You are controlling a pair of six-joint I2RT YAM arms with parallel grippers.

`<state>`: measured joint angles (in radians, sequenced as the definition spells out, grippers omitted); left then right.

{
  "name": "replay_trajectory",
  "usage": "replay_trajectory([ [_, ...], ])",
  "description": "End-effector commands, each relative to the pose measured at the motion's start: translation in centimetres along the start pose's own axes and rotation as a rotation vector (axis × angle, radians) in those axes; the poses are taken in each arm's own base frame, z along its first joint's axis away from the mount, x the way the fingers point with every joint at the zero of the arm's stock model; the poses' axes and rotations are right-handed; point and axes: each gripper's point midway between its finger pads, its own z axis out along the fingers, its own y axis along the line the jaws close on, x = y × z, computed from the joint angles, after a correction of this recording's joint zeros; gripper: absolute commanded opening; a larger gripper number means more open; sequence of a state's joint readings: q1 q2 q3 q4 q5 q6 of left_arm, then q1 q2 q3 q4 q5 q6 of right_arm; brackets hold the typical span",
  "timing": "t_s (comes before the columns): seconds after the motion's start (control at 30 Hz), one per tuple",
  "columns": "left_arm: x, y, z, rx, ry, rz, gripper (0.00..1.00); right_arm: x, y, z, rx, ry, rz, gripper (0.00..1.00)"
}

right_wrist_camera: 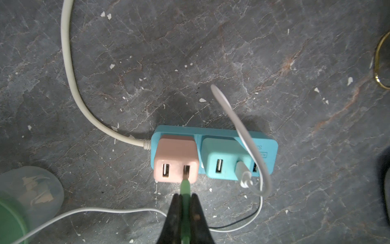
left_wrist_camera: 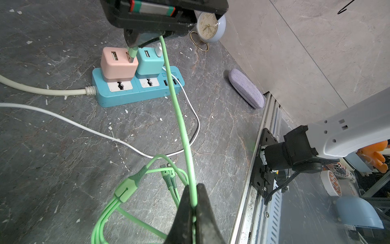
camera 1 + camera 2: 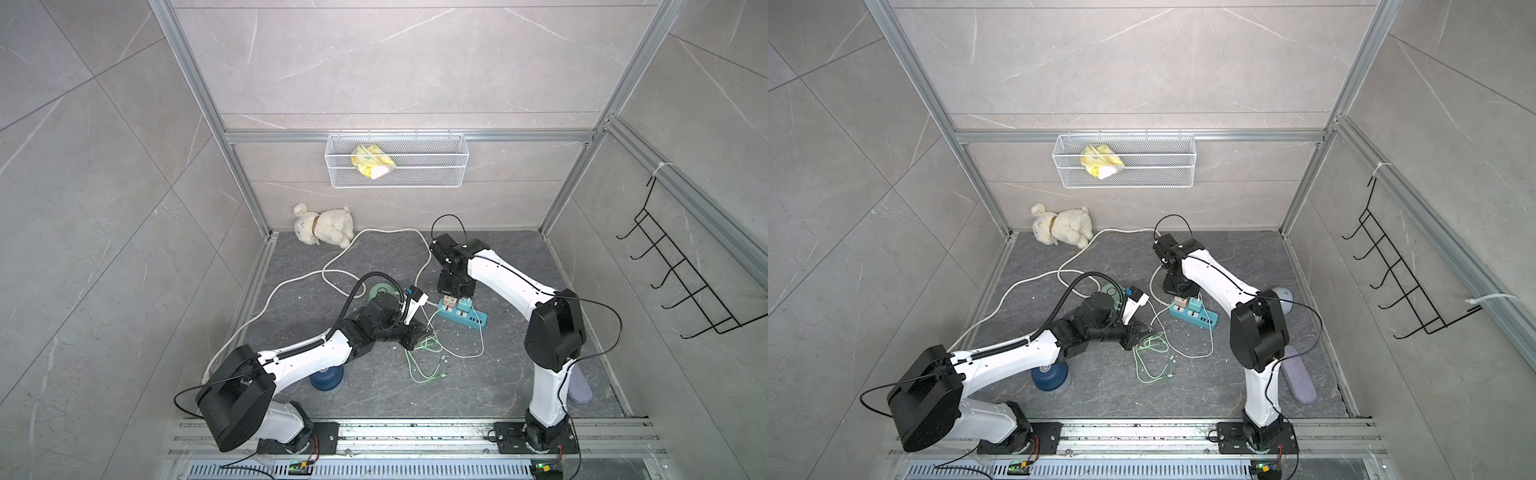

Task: Charge the cordless meat grinders
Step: Insert the charging cable into the plug.

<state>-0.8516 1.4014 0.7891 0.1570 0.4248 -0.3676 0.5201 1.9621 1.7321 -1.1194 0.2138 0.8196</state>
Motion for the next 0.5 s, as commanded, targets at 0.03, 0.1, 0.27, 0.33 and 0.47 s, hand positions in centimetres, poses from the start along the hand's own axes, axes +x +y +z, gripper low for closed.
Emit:
replay_trajectory([
  [0.03, -1.96, -0.87, -0.07, 0.028, -0.040, 0.016, 0.00, -0.12, -0.79, 1.28, 0.038, 0.000, 0.024, 0.00],
  [0.1, -1.94, -0.89, -0.04, 0.029, -0.038, 0.015, 0.00, -0.20, -0.80, 1.31, 0.036, -0.002, 0.026, 0.00],
  [0.27, -1.91, -0.88, -0.04, 0.028, -0.037, 0.015, 0.00, -0.53, -0.74, 1.34, 0.032, -0.006, 0.029, 0.00],
  [0.33, -1.84, -0.83, 0.00, 0.027, -0.034, 0.015, 0.00, -0.65, -0.73, 1.38, 0.032, -0.006, 0.029, 0.00],
  [0.47, -1.79, -0.78, 0.04, 0.025, -0.031, 0.013, 0.00, -0.73, -0.78, 1.52, 0.031, -0.003, 0.031, 0.00],
])
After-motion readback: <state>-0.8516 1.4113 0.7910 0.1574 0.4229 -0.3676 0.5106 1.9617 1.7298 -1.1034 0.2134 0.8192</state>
